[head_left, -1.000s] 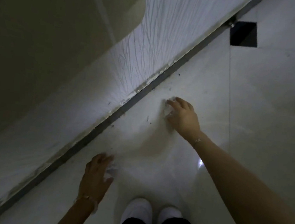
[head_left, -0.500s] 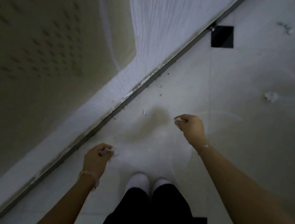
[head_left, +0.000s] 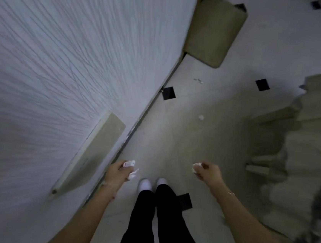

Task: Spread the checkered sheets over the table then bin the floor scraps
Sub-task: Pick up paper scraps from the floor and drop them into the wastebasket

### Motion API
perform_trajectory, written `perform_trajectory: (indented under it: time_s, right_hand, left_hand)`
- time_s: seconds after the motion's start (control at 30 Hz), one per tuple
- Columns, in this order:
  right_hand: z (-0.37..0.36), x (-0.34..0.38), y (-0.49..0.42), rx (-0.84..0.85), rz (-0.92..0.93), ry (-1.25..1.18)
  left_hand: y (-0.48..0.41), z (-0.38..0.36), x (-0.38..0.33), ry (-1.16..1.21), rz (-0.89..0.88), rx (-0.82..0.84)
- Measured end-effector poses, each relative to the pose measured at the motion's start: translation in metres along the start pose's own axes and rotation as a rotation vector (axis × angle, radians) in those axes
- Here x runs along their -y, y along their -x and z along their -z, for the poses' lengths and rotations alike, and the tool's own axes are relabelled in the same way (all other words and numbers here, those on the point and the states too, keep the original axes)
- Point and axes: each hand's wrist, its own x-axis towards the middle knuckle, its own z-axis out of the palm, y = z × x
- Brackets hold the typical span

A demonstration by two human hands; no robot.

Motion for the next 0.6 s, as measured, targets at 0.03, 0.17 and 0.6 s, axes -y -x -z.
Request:
perform_trajectory:
  time_s: [0.03,0.17,0.6]
  right_hand:
    - [0.013,-0.004,0.019,-0.022,-0.025,-0.025]
    - [0.047,-0.037,0.088,-0.021,-0.112,-0.147]
    - [0.106,-0.082,0.142,-0.198,-0.137,-0.482]
  left_hand:
    - [0.012,0.000,-0.011,0.007,0.002,0.010]
    - [0.042,-0.005,-0.033,0.049,0.011,0.029]
    - [0.078,-0.054,-0.029,-0.482,-0.043,0.206]
